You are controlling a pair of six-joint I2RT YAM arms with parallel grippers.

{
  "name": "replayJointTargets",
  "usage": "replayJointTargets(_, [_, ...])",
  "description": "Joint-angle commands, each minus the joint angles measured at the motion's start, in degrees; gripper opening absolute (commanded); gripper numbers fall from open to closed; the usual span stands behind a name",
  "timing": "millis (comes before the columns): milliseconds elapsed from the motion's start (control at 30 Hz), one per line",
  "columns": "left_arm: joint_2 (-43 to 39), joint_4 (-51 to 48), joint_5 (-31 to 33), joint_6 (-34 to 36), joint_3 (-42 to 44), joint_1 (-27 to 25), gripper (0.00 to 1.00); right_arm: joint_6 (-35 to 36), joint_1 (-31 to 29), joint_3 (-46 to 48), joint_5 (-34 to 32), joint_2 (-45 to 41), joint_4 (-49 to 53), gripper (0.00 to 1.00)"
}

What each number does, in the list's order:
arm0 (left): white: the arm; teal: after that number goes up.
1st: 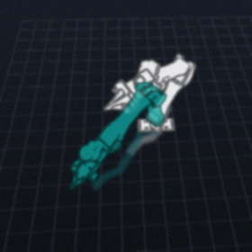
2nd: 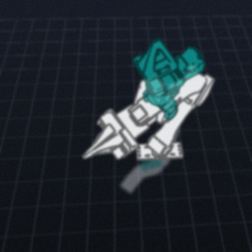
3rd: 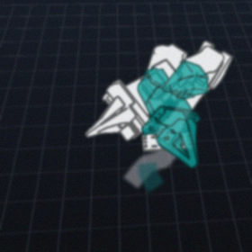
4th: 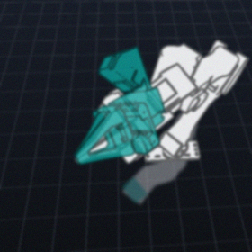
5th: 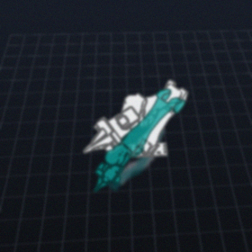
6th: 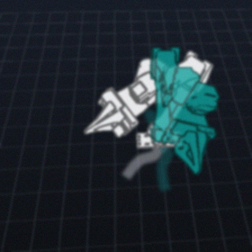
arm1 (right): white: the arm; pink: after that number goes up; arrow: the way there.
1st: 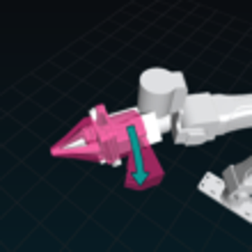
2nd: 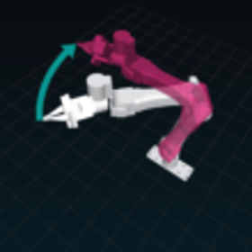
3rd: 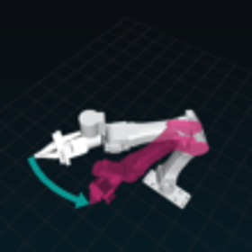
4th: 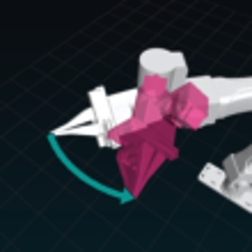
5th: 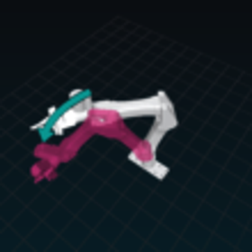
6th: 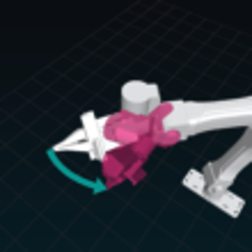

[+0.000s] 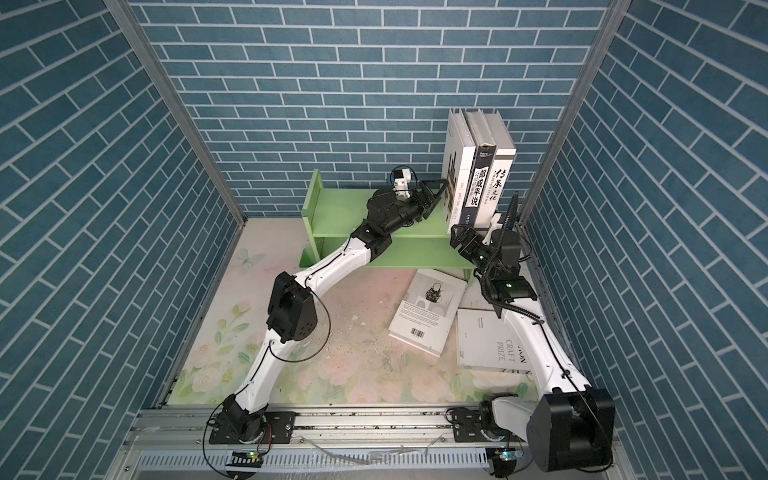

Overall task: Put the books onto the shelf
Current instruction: 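Keep pressing the standing books together between the left and right grippers, then release the shelf books and draw both grippers back toward the table books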

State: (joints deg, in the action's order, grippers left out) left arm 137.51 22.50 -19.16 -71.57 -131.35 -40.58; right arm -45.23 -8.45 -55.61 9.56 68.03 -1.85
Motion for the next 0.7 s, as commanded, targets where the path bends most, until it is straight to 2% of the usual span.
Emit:
replayJointTargets(0, [2.50,-4.52,-0.81,0.56,-0.26,0.32,0.89,-1.53,0.27,0.05,-1.78,-1.34,-1.23,0.94])
replayJointTargets(233, [0.90,-5.45,-1.35,2.08,0.56,0.32,0.91,-0.65,0.26,0.85,-3.04,-4.18,0.74,0.94])
replayJointTargets(667, [-6.46,-6.01,-0.96,5.37,9.02,0.32,0.94,0.40,0.34,3.05,-6.63,-11.01,5.13,0.94])
